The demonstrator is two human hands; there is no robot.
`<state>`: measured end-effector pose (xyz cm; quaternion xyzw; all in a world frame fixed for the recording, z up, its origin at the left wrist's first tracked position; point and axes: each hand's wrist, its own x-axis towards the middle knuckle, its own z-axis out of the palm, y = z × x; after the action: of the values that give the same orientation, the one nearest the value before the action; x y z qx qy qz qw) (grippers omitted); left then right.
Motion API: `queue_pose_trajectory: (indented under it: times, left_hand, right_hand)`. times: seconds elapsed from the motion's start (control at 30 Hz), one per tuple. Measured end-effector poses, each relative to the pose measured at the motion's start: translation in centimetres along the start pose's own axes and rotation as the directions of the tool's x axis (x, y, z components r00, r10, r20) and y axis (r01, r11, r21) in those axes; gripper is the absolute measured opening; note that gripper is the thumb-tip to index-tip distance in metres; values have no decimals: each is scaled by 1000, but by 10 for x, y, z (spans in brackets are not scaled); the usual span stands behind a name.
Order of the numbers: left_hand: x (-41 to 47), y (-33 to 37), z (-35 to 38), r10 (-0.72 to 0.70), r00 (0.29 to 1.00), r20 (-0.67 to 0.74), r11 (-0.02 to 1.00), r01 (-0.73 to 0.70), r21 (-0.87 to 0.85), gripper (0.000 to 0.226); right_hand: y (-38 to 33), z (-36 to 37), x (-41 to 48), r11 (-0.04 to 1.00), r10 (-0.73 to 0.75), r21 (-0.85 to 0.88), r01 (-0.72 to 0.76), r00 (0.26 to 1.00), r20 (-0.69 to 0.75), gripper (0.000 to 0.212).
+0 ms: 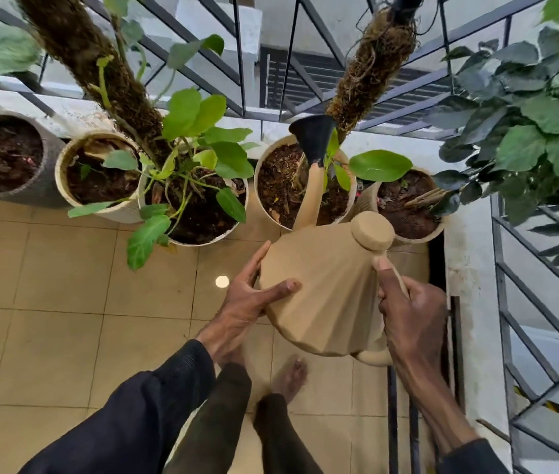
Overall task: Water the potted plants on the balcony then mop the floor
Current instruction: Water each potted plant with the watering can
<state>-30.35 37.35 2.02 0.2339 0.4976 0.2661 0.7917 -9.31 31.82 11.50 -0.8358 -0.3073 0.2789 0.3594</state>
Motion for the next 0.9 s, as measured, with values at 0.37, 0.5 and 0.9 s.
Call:
queue_pose_trajectory:
  times: [0.37,0.5,0.9]
  left_hand:
    - [0,1,0,112,994,8,994,-111,-22,116]
    - [-2,-2,-2,78,997,-4,997,-78,-5,117]
    - [-39,-36,-56,-112,992,-62,994,111,-20,123]
  right_hand:
    - [2,2,1,999,-7,44,7,1000,-2,70]
    - [1,-1,4,997,-65,54,63,997,40,72]
    - [-14,30,-22,951,-220,-156,269,937,271,71]
